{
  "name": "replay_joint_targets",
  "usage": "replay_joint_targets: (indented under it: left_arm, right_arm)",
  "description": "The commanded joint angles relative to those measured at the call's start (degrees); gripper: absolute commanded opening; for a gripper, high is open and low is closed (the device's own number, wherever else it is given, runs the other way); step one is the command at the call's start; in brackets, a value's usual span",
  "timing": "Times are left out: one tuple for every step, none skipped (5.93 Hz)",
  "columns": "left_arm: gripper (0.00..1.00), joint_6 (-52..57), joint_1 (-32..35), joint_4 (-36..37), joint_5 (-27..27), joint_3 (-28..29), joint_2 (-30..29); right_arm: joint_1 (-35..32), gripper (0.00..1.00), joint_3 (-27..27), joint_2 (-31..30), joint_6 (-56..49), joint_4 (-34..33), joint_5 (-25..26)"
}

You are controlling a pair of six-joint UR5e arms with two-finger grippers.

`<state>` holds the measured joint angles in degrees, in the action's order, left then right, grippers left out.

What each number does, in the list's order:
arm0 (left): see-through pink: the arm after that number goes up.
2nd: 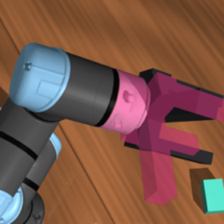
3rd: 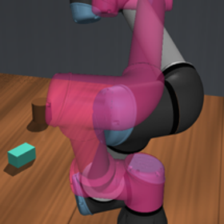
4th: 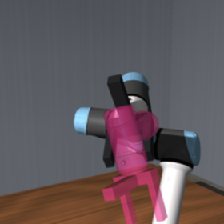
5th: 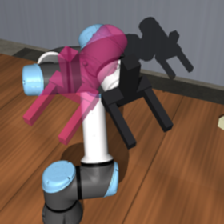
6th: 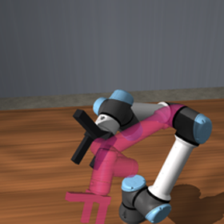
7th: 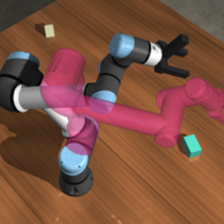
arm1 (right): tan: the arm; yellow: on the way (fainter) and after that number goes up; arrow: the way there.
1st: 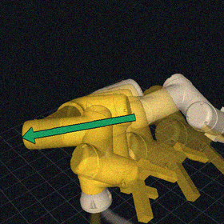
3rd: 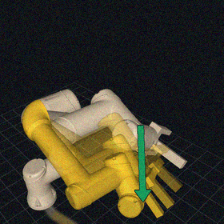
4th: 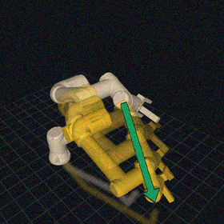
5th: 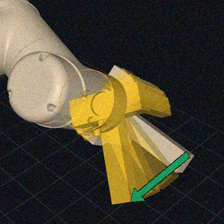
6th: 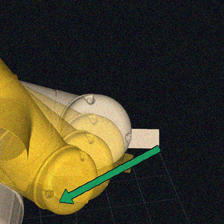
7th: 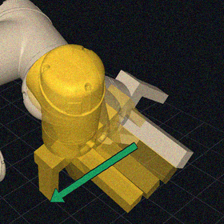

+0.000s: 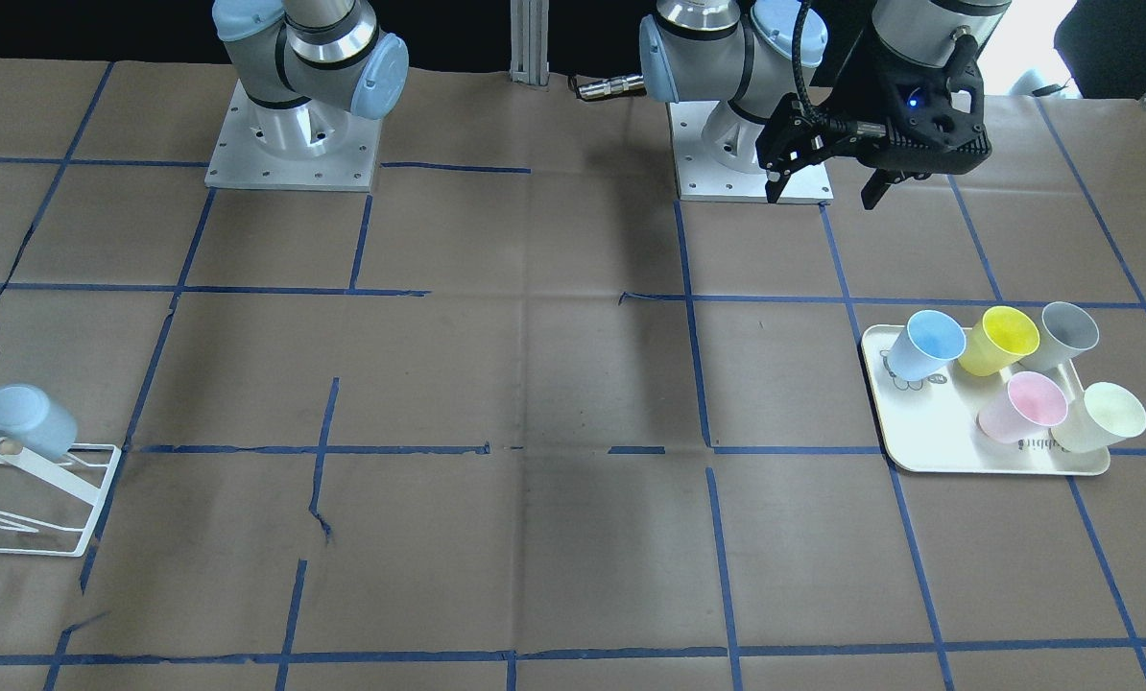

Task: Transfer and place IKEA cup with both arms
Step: 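Lower the right gripper around the light blue cup on the rack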

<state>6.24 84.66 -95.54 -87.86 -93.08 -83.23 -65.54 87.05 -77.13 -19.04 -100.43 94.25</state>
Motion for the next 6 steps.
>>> replay_joint_targets:
  left_arm:
    - [0.99, 0.0, 0.0, 0.0, 0.0, 0.0, -0.1]
    - [0.99, 0.0, 0.1, 0.0, 0.1, 0.0, -0.1]
    - [0.99, 0.0, 0.1, 0.0, 0.1, 0.0, -0.1]
    - [0.99, 0.0, 0.1, 0.0, 0.1, 0.0, -0.1]
    - [0.99, 0.0, 0.1, 0.0, 0.1, 0.0, 0.0]
    - [0.99, 0.0, 0.1, 0.0, 0.1, 0.0, -0.1]
  right_arm:
    - [0.1, 1.00, 8.0, 2.2, -0.3, -10.9, -0.1]
    - [0.1, 1.00, 12.2, 2.2, -0.6, -15.9, -0.2]
    - [0.1, 1.00, 15.6, 2.2, -1.8, -19.5, 0.1]
    - [0.1, 1.00, 15.7, 2.3, -3.1, -19.5, 0.2]
    - [0.1, 1.00, 15.7, 2.3, -3.2, -19.6, 0.2]
    - [0.1, 0.99, 15.6, 2.4, -4.4, -19.6, 0.3]
